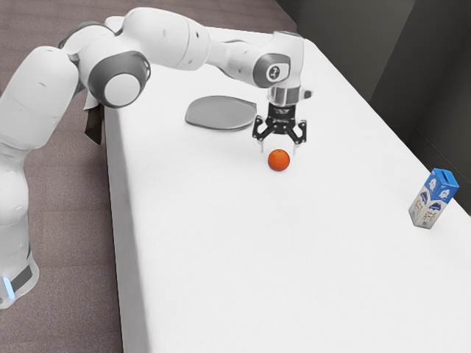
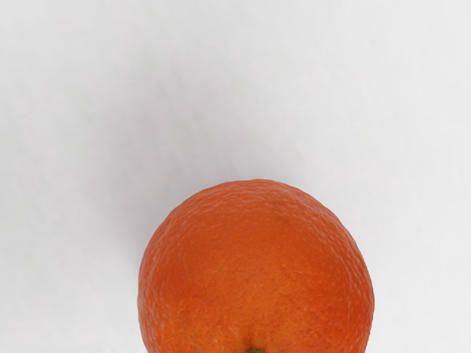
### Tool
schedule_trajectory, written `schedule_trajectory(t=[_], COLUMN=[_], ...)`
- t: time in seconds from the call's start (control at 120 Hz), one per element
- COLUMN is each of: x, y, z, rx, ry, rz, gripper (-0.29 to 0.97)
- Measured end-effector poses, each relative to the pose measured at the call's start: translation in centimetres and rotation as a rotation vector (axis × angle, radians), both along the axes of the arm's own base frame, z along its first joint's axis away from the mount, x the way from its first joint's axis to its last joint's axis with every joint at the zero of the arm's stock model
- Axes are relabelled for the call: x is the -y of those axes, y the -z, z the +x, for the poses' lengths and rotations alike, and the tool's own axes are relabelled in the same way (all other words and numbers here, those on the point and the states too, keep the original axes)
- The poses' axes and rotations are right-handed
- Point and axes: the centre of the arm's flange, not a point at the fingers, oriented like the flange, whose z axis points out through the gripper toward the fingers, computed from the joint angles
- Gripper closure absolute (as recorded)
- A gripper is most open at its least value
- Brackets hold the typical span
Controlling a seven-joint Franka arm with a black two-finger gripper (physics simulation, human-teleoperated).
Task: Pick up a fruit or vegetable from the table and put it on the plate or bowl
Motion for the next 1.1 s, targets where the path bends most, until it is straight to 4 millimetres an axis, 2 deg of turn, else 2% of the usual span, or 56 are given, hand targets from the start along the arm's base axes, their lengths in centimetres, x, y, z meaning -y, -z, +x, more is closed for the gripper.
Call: schedule_trajectory(t=[0.125,0.408,0.792,1.1], x=[0.0,-0.1,-0.3,-0.3], y=[0.6,-0.2,3.4,3.8], z=[0.1,1.7,2.4,2.6], rx=[-0.023,0.009,-0.03,-0.024], ry=[0.018,0.041,0.045,0.046], rz=[0.004,0.022,0.011,0.013], gripper=[0.0,0.0,0.0,0.0])
